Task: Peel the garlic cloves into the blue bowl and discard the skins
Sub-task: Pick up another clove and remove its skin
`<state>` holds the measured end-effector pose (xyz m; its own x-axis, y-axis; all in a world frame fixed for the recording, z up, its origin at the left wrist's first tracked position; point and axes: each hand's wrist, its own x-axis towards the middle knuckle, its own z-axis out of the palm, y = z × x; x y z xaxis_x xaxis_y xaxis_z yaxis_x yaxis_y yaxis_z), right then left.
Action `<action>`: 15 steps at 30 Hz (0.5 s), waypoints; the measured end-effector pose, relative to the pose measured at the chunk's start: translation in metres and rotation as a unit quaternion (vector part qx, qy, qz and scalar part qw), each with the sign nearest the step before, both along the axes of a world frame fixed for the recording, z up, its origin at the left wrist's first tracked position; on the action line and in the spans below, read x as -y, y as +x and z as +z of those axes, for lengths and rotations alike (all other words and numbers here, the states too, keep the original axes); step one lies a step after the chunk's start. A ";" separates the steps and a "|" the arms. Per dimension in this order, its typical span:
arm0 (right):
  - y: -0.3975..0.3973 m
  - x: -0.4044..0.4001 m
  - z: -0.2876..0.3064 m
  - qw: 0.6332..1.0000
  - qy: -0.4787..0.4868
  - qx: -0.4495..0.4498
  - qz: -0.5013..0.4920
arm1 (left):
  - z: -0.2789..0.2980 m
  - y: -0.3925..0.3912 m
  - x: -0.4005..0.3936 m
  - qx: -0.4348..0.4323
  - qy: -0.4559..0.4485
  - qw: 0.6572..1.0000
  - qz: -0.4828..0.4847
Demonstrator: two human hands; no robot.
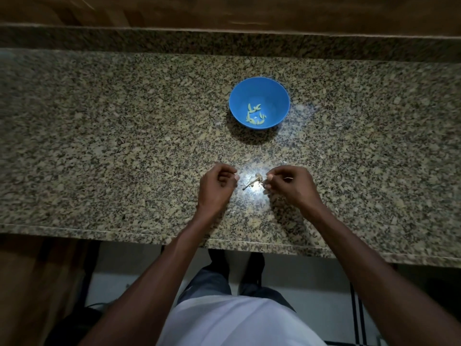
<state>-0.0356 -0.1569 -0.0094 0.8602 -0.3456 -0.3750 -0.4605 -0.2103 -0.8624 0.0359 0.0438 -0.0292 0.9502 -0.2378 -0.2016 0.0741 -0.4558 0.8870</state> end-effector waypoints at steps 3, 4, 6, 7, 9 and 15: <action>-0.005 -0.007 0.013 0.991 0.126 -0.009 -0.042 | 0.016 -0.005 0.012 -0.029 -0.086 0.994 -0.060; -0.005 -0.010 0.017 0.989 0.141 -0.012 -0.046 | 0.019 -0.006 0.017 -0.032 -0.100 0.991 -0.081; -0.005 -0.013 0.019 0.984 0.168 -0.014 -0.057 | 0.021 -0.005 0.023 -0.031 -0.111 0.989 -0.097; -0.005 -0.014 0.020 0.982 0.178 -0.017 -0.062 | 0.022 -0.004 0.024 -0.025 -0.108 0.989 -0.095; -0.005 -0.017 0.018 0.977 0.200 -0.023 -0.075 | 0.021 -0.002 0.023 0.013 -0.084 0.992 -0.095; -0.002 -0.033 0.015 0.982 0.152 -0.011 -0.108 | 0.015 -0.002 0.016 0.147 -0.002 0.983 -0.113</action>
<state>-0.0372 -0.1243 0.0059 0.7698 -0.3885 -0.5064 -0.4853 0.1591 -0.8597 0.0341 0.0282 -0.0138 0.8901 -0.4496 0.0749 -0.2883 -0.4281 0.8565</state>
